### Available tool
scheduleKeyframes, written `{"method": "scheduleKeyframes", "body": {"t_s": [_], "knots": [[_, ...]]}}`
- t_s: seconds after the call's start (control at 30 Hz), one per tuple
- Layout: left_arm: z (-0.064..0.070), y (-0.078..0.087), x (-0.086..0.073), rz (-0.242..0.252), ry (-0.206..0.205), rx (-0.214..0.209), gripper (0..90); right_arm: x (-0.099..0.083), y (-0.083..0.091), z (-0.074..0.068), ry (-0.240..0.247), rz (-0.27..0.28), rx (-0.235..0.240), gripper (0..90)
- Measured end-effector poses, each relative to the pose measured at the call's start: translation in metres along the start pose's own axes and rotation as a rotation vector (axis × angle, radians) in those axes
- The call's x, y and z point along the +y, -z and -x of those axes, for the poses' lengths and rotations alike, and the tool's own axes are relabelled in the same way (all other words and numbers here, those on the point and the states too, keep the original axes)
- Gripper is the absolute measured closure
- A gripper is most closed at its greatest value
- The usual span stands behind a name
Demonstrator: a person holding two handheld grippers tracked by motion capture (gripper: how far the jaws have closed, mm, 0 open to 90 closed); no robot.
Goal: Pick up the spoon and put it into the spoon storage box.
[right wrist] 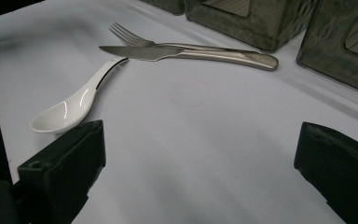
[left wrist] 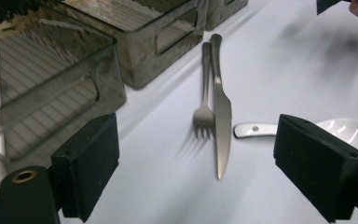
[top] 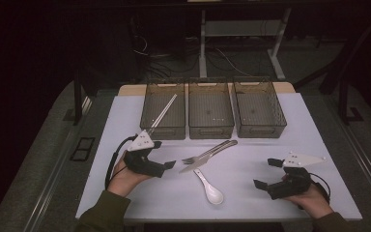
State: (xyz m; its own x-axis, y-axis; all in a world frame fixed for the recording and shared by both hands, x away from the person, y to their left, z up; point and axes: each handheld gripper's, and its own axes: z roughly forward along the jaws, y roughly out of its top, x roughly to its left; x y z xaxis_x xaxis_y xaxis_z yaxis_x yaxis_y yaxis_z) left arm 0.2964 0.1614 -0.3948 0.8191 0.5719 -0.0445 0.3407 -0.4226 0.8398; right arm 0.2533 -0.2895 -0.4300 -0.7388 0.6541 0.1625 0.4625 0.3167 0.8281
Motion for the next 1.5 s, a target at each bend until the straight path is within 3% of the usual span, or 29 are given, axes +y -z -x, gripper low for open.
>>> {"method": "scheduleKeyframes", "body": {"t_s": [0.23, 0.4, 0.5, 0.67, 0.93, 1.2, 1.5], "knots": [[0.009, 0.001, -0.022, -0.009, 0.001, -0.013, 0.8, 0.000, 0.000, 0.000, -0.010, -0.011, 0.010, 5.1], [0.013, -0.002, -0.034, -0.031, 0.002, -0.028, 0.0, 0.003, 0.000, -0.001, -0.024, -0.020, 0.014, 15.1], [0.015, -0.003, -0.035, -0.030, 0.003, -0.042, 0.0, 0.006, 0.001, -0.003, -0.025, -0.009, 0.029, 26.9], [0.017, -0.006, -0.035, -0.045, -0.013, -0.053, 0.0, 0.012, -0.003, -0.011, -0.044, -0.010, 0.097, 48.4], [0.017, -0.007, -0.035, -0.053, -0.014, -0.061, 0.0, 0.025, -0.024, -0.032, -0.002, -0.037, 0.183, 70.6], [0.018, -0.008, -0.035, -0.052, -0.006, -0.068, 0.0, 0.038, -0.055, -0.041, 0.032, -0.082, 0.211, 88.7], [0.017, -0.009, -0.036, -0.051, -0.012, -0.073, 0.0, 0.054, -0.095, -0.045, 0.060, -0.135, 0.221, 89.5]]}}
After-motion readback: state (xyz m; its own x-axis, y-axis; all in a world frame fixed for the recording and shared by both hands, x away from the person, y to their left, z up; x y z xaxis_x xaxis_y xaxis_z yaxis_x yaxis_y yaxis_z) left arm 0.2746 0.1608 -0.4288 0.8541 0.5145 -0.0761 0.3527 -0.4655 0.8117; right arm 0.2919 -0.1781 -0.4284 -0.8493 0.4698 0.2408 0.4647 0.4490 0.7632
